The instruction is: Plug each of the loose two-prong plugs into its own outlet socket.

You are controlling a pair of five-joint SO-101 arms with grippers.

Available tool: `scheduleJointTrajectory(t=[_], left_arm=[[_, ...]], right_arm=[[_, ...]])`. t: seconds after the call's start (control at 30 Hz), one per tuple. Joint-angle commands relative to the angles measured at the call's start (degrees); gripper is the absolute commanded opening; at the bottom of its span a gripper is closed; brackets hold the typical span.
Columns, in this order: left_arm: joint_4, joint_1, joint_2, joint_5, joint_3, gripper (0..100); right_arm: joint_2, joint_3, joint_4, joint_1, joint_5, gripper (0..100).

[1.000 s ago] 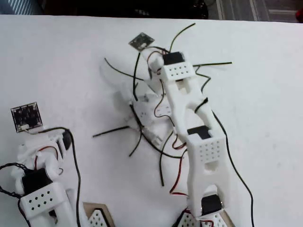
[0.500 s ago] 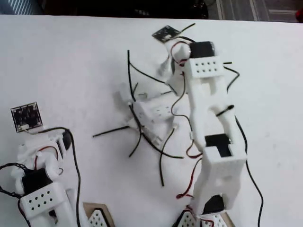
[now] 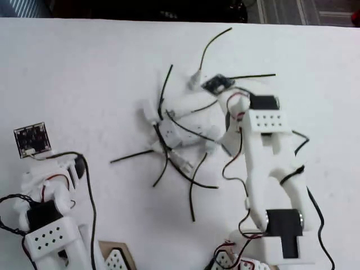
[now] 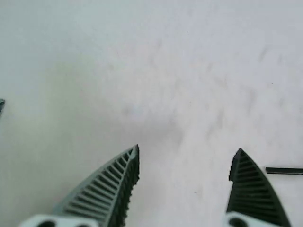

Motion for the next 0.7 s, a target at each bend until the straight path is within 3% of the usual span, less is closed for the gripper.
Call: scheduleJointTrajectory(t=[0.0,0.2,0.37,0.67], left_arm=[[-2.1,0.0,-0.8,0.0,-0.2,30],[-2.1,0.0,-0.8,0.0,-0.2,30],[-2.1,0.0,-0.8,0.0,-0.2,30],[-2.1,0.0,-0.8,0.0,-0.2,30]], right_arm=[[-3.3,9.1,-6.8,-0.1,0.4,2.1],[-1.5,16.6,-11.6,-3.3,0.4,3.3],[-0.6,17.0,-11.8,-4.3,0.3,13.4],[-0.2,17.1,-15.4,-4.7,0.4,13.7]])
